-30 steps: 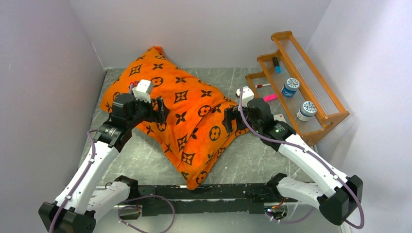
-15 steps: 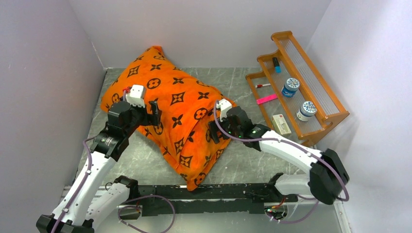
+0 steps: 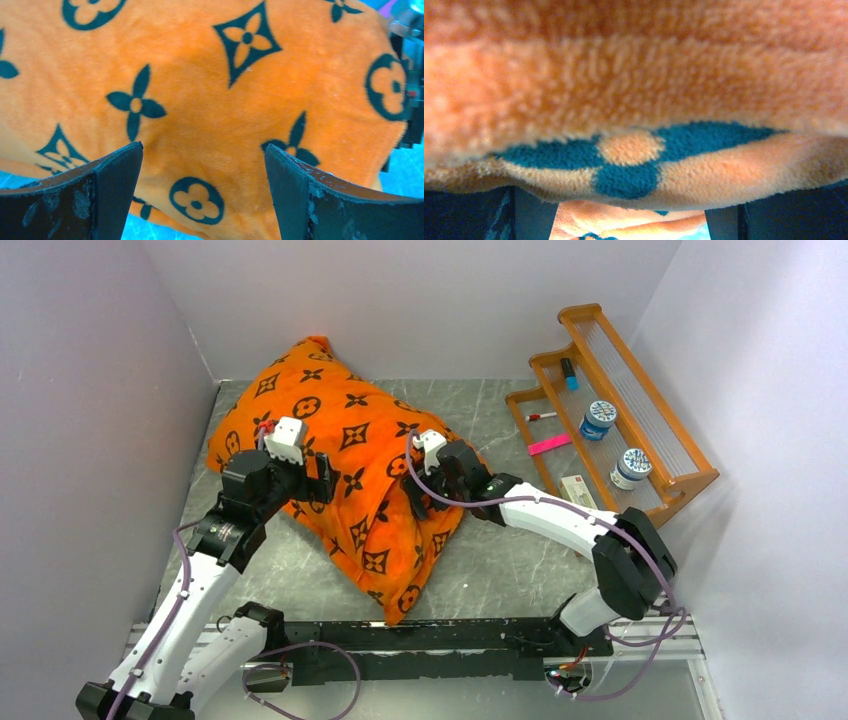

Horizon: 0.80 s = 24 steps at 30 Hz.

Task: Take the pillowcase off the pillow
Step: Adjust the pillow at the center of the board.

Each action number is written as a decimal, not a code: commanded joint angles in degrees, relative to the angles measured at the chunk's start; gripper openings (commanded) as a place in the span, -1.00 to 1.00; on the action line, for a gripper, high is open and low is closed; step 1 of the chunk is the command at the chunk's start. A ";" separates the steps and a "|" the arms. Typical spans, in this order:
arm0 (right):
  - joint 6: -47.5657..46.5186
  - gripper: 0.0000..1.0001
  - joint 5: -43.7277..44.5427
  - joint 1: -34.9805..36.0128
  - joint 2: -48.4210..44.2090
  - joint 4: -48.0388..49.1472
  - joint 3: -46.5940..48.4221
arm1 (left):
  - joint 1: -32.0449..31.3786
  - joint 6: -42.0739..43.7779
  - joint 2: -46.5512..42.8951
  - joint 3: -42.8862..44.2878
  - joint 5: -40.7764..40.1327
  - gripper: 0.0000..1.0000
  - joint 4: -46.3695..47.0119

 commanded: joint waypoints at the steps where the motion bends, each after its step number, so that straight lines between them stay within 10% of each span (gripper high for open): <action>1: 2.40 0.92 -8.91 1.47 3.21 18.20 6.82 | 0.20 1.55 -0.60 -0.16 5.58 0.93 3.61; 11: 2.85 0.93 -10.32 1.40 5.17 17.95 11.48 | 0.20 0.90 -0.29 0.75 16.04 0.93 7.14; 24: 3.22 0.99 4.68 0.99 -14.36 9.55 -0.96 | -2.84 4.27 8.17 10.02 20.50 0.92 0.41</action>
